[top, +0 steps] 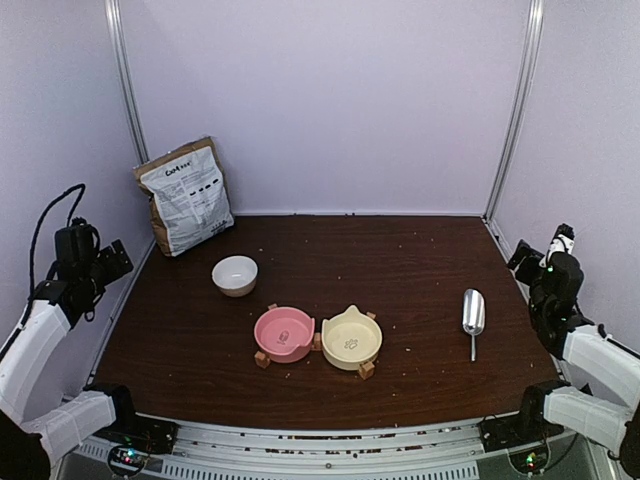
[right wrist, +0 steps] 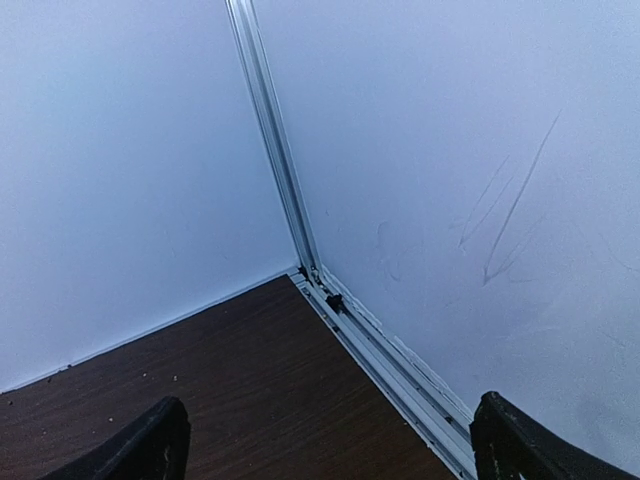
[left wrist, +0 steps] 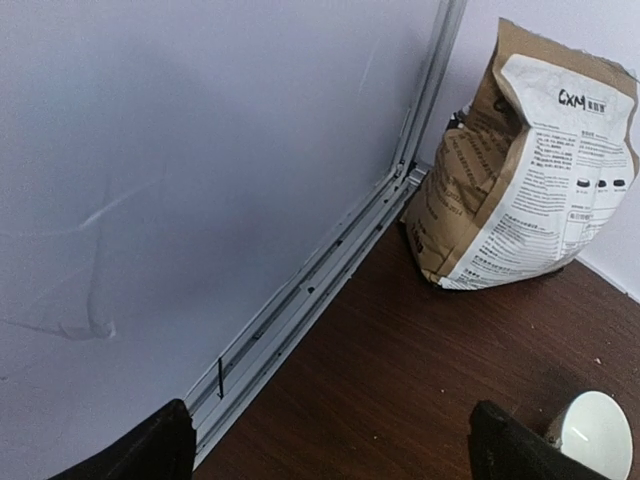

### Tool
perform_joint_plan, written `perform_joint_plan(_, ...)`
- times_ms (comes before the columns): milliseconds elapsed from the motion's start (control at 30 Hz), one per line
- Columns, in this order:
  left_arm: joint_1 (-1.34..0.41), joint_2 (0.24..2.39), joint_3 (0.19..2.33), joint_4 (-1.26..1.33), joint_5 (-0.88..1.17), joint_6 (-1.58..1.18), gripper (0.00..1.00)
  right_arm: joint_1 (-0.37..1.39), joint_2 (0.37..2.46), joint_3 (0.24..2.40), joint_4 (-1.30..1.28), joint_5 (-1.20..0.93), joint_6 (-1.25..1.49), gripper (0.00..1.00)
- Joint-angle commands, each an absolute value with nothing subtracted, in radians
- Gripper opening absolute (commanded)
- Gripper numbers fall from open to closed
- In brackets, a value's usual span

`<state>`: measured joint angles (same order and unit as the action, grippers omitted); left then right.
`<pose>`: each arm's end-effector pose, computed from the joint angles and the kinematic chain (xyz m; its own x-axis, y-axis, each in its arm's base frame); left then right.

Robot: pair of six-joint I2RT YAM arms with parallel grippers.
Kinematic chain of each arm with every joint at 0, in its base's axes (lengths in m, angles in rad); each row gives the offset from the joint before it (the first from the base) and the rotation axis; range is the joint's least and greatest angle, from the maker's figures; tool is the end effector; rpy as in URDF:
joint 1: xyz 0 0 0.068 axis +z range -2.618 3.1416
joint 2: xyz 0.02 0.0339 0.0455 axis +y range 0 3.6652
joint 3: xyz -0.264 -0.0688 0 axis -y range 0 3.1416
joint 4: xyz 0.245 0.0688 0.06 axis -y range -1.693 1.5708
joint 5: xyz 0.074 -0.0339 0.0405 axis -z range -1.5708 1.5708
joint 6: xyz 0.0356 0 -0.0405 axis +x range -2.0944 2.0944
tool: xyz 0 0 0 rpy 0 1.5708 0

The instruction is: Serve the pet food

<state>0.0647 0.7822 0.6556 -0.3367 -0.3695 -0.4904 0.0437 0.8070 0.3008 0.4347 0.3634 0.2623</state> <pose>0.1780 0.0244 0.2803 -0.2132 -0.4539 -0.8652 -0.5476 0.7889 -0.2790 0.1881 -0.0044 0.2302 0.0123 0.2431 -0.9699 0.3212 0.9176 0.2341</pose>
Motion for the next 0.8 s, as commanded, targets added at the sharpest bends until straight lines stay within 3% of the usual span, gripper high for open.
perform_joint_plan(0, 0.069, 0.753, 0.754, -0.453, -0.466, -0.619, 0.98, 0.043, 0.775, 0.288, 0.409, 0.386, 0.299, 1.00)
perform_joint_plan(233, 0.069, 0.763, 0.997, -0.639, -0.399, -0.552, 0.98, 0.043, 0.704, 0.350, 0.233, 0.258, 0.356, 1.00)
perform_joint_plan(333, 0.069, 0.829, 1.110, -0.658, -0.193, -0.383, 0.98, 0.043, 0.638, 0.358, 0.186, 0.134, 0.368, 1.00)
perform_joint_plan(567, 0.105, 1.063, 1.397, -0.718, 0.070, -0.025, 0.98, 0.043, 0.542, 0.367, 0.131, -0.162, 0.388, 1.00)
perform_joint_plan(700, 0.250, 1.269, 1.536, -0.707, 0.420, -0.068, 0.98, 0.044, 0.535, 0.407, 0.095, -0.354, 0.402, 1.00)
perform_joint_plan(767, 0.255, 1.349, 1.592, -0.675, 0.483, -0.070, 0.98, 0.045, 0.535, 0.428, 0.064, -0.418, 0.401, 1.00)
